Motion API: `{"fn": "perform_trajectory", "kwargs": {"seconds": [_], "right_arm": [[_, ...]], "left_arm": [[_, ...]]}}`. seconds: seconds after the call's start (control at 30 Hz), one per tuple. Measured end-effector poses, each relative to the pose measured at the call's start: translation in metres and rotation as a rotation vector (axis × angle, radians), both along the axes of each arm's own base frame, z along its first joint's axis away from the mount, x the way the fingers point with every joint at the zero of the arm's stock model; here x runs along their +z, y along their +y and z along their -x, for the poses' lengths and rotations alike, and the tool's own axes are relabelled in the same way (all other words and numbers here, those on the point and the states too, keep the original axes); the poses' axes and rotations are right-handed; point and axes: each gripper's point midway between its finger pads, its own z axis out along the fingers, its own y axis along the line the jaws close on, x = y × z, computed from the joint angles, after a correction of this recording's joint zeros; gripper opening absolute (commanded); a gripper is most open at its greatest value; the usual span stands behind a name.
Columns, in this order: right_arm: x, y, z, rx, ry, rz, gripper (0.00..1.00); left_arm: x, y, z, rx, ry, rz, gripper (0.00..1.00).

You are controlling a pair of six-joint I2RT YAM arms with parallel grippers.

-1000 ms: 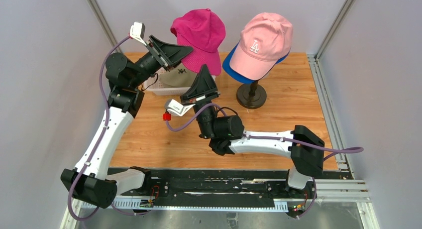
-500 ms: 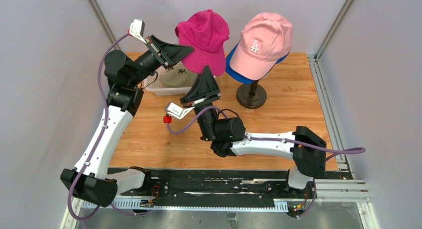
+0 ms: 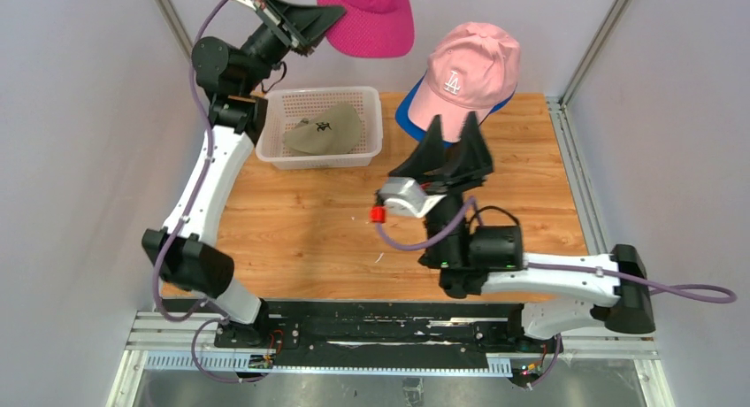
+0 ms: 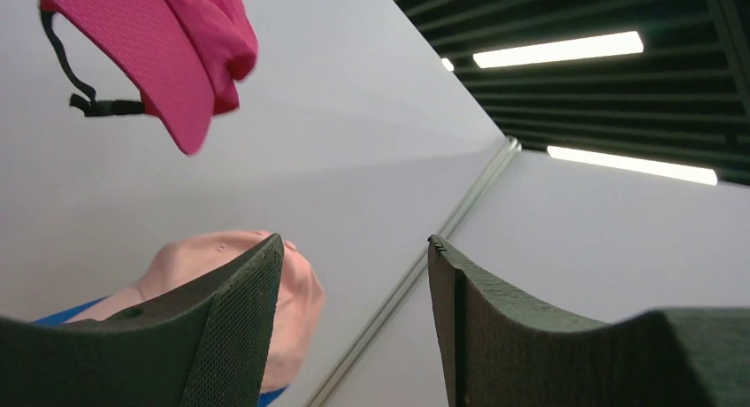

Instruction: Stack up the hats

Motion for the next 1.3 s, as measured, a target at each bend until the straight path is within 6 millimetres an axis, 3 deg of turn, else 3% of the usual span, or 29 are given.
{"fn": "perform_trajectory", "kwargs": {"seconds": [0.2, 0.3, 0.37, 0.5, 0.67, 0.87, 1.07, 1.17, 1.3], "right_arm": [[0.026, -0.092, 0.007, -0.037, 0.05, -0.212, 0.61], [0.026, -0.119, 0.009, -0.048, 0.071, -0.265, 0.61], [0.025, -0.131, 0.009, -0.054, 0.094, -0.291, 0.6], [0.021, -0.143, 0.007, -0.043, 0.143, -0.327, 0.57], [0.015, -0.158, 0.003, 0.047, 0.233, -0.392, 0.56], [0.026, -0.174, 0.007, 0.317, 0.352, -0.534, 0.46], [0.046, -0.208, 0.018, 0.536, 0.423, -0.749, 0.44], [0.046, -0.199, 0.019, 0.584, 0.471, -0.763, 0.44], [0.039, -0.167, 0.019, 0.635, 0.545, -0.719, 0.45]], "left_arm": [[0.046, -0.009, -0.018, -0.15, -0.146, 0.134, 0.0], [0.058, -0.013, -0.021, -0.217, -0.213, 0.178, 0.0], [0.044, -0.02, -0.04, -0.236, -0.184, 0.176, 0.0], [0.027, -0.036, -0.054, -0.286, -0.155, 0.175, 0.0], [0.013, -0.053, -0.055, -0.361, -0.132, 0.189, 0.0], [0.018, -0.058, -0.034, -0.427, -0.153, 0.21, 0.0], [0.024, -0.06, -0.009, -0.473, -0.14, 0.214, 0.0], [0.03, -0.064, 0.006, -0.507, -0.142, 0.219, 0.0], [0.033, -0.07, 0.025, -0.548, -0.125, 0.218, 0.0]]}}
